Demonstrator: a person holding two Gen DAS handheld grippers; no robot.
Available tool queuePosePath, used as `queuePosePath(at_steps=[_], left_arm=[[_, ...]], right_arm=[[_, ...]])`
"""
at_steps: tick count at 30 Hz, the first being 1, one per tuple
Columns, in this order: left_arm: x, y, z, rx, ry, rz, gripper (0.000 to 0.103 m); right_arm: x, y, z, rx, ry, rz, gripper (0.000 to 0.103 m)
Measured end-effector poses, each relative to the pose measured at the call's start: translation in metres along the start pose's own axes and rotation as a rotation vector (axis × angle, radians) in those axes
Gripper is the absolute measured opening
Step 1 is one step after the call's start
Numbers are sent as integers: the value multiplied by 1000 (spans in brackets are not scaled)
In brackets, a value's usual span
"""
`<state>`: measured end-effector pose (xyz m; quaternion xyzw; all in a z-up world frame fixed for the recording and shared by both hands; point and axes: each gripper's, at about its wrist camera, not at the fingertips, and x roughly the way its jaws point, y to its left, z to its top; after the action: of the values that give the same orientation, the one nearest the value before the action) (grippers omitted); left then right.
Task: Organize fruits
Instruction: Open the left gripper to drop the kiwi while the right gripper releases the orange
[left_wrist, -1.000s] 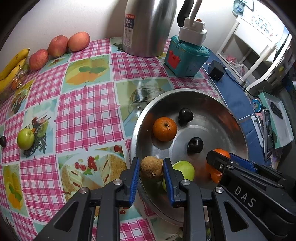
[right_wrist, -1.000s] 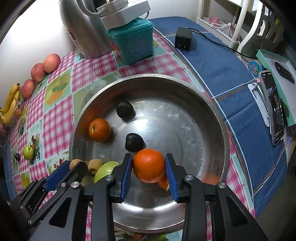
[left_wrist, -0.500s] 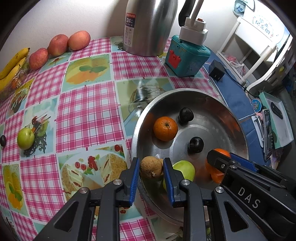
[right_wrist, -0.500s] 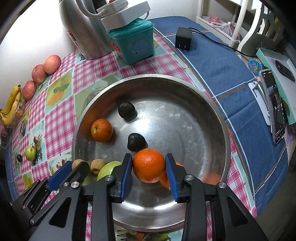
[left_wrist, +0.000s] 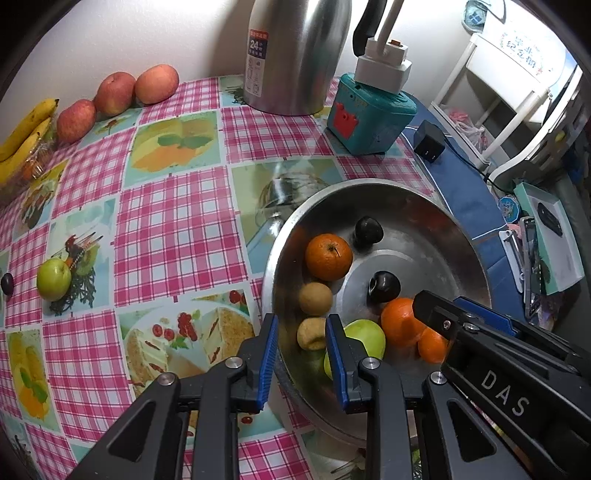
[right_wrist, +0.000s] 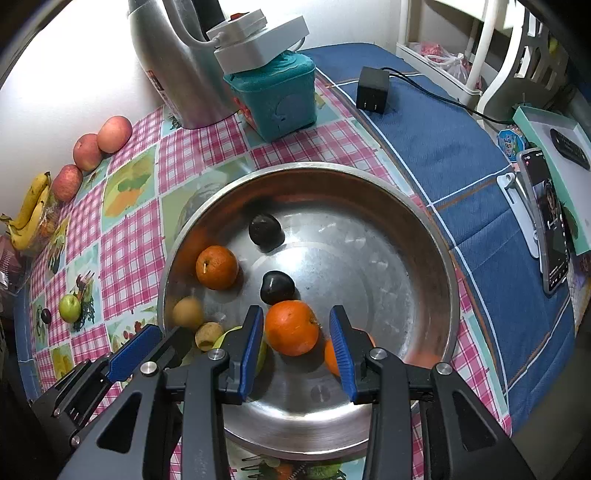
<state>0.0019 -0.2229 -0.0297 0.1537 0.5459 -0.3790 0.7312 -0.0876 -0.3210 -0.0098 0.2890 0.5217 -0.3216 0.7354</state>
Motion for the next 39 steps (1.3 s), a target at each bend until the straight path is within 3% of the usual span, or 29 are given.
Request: queuePosePath(at_steps=[12, 29, 39], left_arm=[[-6, 25, 0, -80, 12, 31, 29], [-34, 96, -3, -291, -19, 86, 29], [-43, 111, -4, -323, -31, 86, 29]], right_arm=[[2, 2, 0, -4, 6, 3, 38], [-2, 25, -5, -76, -4, 6, 38], [-6, 45, -10, -139, -18, 7, 38]])
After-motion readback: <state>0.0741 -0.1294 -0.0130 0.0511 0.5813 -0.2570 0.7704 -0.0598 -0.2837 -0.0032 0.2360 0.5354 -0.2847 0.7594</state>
